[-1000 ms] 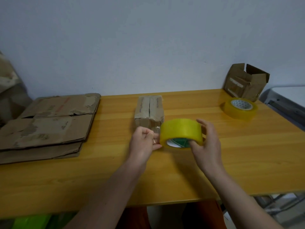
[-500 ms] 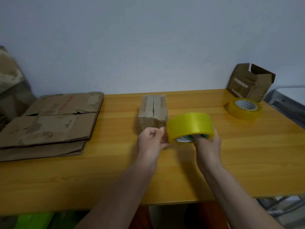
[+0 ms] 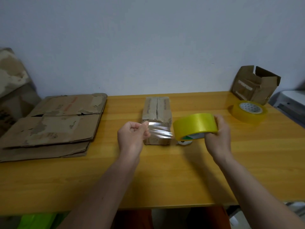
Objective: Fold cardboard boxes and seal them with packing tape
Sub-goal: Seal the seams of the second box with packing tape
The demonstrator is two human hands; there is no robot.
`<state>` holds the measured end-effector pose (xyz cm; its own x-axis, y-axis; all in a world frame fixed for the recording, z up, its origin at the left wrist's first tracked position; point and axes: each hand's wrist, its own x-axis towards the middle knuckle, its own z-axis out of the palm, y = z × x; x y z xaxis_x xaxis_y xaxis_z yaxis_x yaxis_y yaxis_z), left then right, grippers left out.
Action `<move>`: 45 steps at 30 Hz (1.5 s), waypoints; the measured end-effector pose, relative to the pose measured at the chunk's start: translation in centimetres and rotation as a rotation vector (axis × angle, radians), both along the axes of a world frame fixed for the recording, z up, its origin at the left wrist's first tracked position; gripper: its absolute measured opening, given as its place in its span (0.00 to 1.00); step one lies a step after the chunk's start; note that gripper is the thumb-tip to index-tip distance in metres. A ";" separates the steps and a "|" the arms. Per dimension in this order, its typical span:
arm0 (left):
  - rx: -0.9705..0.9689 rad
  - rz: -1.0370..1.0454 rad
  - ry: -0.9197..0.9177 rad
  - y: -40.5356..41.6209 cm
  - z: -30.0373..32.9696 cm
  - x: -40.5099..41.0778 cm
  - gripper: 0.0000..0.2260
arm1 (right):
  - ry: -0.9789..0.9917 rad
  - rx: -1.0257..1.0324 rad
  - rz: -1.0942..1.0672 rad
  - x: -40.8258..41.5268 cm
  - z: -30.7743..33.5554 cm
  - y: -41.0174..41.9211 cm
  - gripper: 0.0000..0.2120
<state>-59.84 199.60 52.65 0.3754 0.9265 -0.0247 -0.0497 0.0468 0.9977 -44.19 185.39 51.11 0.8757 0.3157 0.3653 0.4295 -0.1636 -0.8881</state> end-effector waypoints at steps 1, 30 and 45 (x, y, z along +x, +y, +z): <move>0.019 0.029 0.013 0.3 0.1 0.0 0.06 | -0.043 -0.053 -0.004 0.2 0.1 -0.1 0.22; 0.098 0.122 0.305 5.8 0.0 3.7 0.07 | -0.463 -0.693 -0.159 1.7 3.9 3.0 0.18; -0.002 0.034 0.311 7.5 -0.4 3.0 0.10 | -0.424 -0.773 -0.176 2.9 3.1 2.2 0.16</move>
<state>-56.86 207.08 52.29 0.3185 0.9382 -0.1356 0.2568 0.0523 0.9651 -41.31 187.57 54.20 0.7748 0.4815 0.4097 0.6083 -0.7444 -0.2755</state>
